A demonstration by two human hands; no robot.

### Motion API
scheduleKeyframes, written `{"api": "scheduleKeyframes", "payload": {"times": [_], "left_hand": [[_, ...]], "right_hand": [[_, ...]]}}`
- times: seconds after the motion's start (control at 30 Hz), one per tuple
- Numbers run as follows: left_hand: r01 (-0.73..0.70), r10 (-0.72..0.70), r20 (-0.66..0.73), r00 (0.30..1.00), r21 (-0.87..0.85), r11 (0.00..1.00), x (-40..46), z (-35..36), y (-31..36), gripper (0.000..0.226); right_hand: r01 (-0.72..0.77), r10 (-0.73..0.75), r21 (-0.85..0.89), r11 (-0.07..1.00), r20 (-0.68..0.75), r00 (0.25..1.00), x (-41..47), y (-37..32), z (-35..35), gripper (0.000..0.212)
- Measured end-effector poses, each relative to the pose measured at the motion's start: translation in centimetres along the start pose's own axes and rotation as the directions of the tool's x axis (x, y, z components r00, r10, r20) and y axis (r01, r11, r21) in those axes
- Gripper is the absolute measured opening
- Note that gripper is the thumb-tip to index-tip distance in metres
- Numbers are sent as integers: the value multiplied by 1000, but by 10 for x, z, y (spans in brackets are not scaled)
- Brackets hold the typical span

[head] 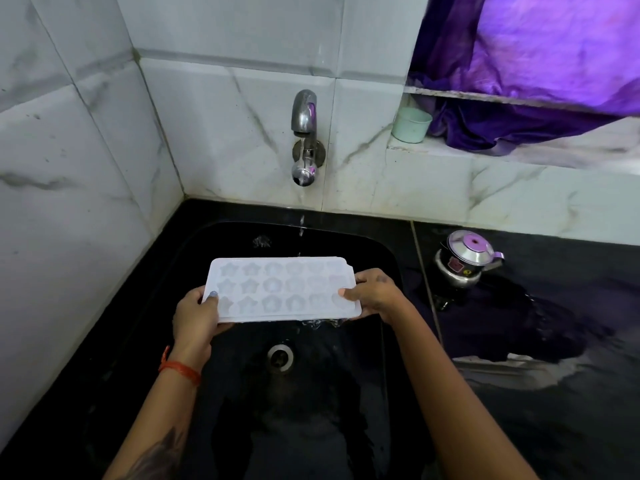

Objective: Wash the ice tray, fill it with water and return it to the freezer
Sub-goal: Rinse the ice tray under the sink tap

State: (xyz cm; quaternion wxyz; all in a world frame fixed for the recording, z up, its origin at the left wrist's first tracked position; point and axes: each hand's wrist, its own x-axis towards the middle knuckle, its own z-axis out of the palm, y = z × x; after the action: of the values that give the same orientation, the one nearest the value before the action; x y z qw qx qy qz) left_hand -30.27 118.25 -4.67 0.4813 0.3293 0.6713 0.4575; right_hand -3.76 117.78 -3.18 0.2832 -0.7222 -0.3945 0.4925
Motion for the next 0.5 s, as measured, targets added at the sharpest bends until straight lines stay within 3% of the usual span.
{"api": "scheduleKeyframes", "payload": {"times": [0.17,0.3,0.5], "left_hand": [[-69,62,36,997,239,969,-9,-5,-16,15],[-112,90,87,992,298,948,-23,-2,-20,5],[-149,97,187,978,289,946,-57,18,-24,9]], "right_hand": [[21,-23,-28,999,-53,998,-9,24,-16,25],[29,-30,-23,999,-62,998,-22,44,-34,27],[45,-43,24,999,-76,996,-47,74,-74,31]]}}
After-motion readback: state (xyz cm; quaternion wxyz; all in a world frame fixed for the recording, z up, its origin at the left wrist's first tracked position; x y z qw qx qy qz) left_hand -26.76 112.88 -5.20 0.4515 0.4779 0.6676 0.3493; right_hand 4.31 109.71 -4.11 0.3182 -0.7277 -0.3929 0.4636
